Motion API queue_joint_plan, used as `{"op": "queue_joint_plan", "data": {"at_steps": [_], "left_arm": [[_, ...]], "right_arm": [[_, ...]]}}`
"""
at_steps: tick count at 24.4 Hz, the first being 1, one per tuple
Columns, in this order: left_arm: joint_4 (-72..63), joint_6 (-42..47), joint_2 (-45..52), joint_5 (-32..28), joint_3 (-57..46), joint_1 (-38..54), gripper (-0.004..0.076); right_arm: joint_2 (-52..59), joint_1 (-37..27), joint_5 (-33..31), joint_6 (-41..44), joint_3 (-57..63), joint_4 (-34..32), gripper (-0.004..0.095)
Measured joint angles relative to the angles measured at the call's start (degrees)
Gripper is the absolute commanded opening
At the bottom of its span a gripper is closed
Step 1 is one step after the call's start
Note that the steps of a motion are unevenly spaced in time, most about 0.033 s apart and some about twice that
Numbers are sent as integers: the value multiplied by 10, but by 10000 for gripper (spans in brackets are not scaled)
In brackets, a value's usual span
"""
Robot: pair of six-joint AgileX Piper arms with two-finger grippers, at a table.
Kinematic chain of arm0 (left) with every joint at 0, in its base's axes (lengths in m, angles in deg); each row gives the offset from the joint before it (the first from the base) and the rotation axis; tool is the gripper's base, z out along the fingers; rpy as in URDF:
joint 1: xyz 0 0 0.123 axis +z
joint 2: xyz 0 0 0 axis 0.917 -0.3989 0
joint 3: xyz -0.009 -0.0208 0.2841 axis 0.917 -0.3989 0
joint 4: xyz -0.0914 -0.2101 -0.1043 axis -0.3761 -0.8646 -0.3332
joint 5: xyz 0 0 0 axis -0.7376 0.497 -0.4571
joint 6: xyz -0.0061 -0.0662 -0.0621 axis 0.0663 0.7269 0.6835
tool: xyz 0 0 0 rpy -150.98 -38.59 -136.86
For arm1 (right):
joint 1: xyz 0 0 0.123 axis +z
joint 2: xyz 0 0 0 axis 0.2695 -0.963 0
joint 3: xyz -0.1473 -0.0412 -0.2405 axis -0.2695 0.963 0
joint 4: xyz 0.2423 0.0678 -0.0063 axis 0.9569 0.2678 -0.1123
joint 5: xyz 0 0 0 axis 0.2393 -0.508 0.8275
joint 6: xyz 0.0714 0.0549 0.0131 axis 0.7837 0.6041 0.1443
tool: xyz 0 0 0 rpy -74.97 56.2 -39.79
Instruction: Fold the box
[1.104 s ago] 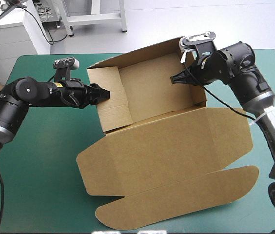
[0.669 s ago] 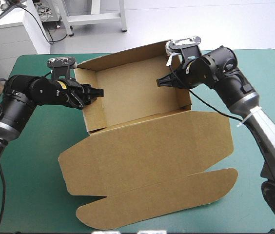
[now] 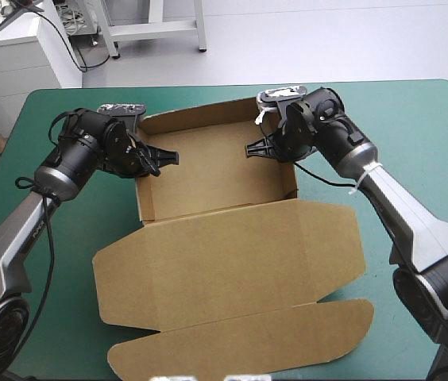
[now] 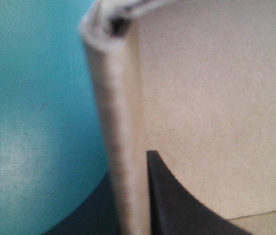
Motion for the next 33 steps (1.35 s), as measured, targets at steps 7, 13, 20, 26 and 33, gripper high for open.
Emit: {"op": "queue_joint_plan", "data": {"at_steps": [7,13,20,26,33], "left_arm": [[-2,8,-65,-16,0,-2,-8],[-16,11,-113,-33,1,-3,-8],[-6,19,-155,-57,10,-3,-8],[-6,21,-177,-46,22,-1,-8],[-6,21,-177,-42,22,-1,5]], "right_arm": [[-57,-38,-9,-32,0,57,-19],[-91,-52,-8,-46,0,59,-19],[-135,-58,19,-58,-6,58,-19],[-154,-59,14,-72,-17,58,-17],[-170,-59,-8,-96,-43,65,436]]}}
